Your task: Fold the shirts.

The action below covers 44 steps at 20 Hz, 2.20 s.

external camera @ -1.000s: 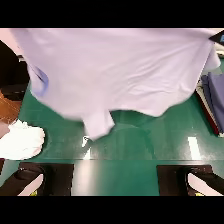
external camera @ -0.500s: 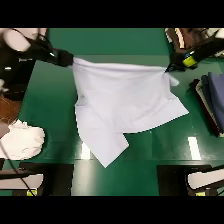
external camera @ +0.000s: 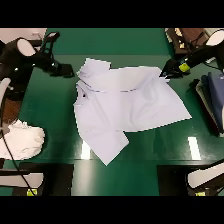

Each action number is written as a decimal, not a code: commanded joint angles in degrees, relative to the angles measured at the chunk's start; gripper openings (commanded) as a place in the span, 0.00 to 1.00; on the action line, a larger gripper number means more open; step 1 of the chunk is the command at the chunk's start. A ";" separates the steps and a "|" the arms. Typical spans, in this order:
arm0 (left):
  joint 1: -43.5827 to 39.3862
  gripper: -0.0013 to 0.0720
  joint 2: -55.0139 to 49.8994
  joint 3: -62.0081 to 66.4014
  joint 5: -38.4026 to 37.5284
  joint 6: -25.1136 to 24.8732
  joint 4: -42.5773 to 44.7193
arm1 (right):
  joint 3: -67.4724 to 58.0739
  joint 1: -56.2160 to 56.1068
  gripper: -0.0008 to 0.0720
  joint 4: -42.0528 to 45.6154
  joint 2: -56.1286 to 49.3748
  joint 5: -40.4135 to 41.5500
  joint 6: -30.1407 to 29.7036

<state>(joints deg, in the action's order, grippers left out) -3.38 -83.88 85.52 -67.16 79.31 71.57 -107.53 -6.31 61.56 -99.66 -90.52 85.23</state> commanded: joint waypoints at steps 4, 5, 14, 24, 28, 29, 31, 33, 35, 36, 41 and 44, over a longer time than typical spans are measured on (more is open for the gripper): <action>1.27 0.74 20.92 -34.21 1.92 4.92 -4.94 | 15.54 2.58 0.63 -2.03 14.95 2.32 -2.71; 1.27 0.75 23.39 -39.47 2.91 4.90 -7.89 | 18.36 2.58 0.63 -2.03 17.27 3.98 -2.71; -13.68 0.74 26.25 -56.30 14.97 11.23 -15.06 | 26.99 2.58 0.63 -2.01 24.22 7.69 -2.80; -6.88 0.05 27.21 -50.47 18.21 11.98 -13.86 | 32.35 8.28 0.63 -1.29 25.79 3.52 -5.90; -0.33 0.05 27.96 -44.17 13.68 10.21 -8.94 | 49.46 21.66 0.63 0.26 31.52 7.10 -5.77; -0.28 0.05 27.96 -43.56 13.70 10.16 -8.94 | 54.10 25.44 0.63 0.42 32.68 8.15 -5.77; -0.28 0.05 27.93 -43.52 13.97 10.19 -9.27 | 62.01 31.78 0.63 0.35 33.79 9.62 -5.77; -0.28 0.05 27.93 -43.52 13.90 10.23 -9.29 | 67.78 36.20 0.63 0.33 33.57 11.72 -5.79; -0.28 0.05 27.93 -43.52 13.53 10.23 -9.38 | 71.69 38.53 0.63 -0.70 33.20 13.94 -5.84; -0.28 0.05 27.93 -43.52 13.53 10.25 -9.46 | 72.91 38.82 0.63 -1.07 32.68 14.60 -5.88; -0.28 0.05 27.93 -43.52 13.57 10.25 -10.54 | 74.23 37.73 0.63 -7.17 29.33 20.79 -7.39; -0.28 0.05 27.93 -43.52 13.55 10.25 -10.71 | 74.03 33.48 0.43 -10.25 28.17 25.86 -8.46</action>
<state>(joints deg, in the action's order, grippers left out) -3.70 -55.99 41.95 -53.56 89.56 61.32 -34.06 29.69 53.87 -70.22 -70.72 77.97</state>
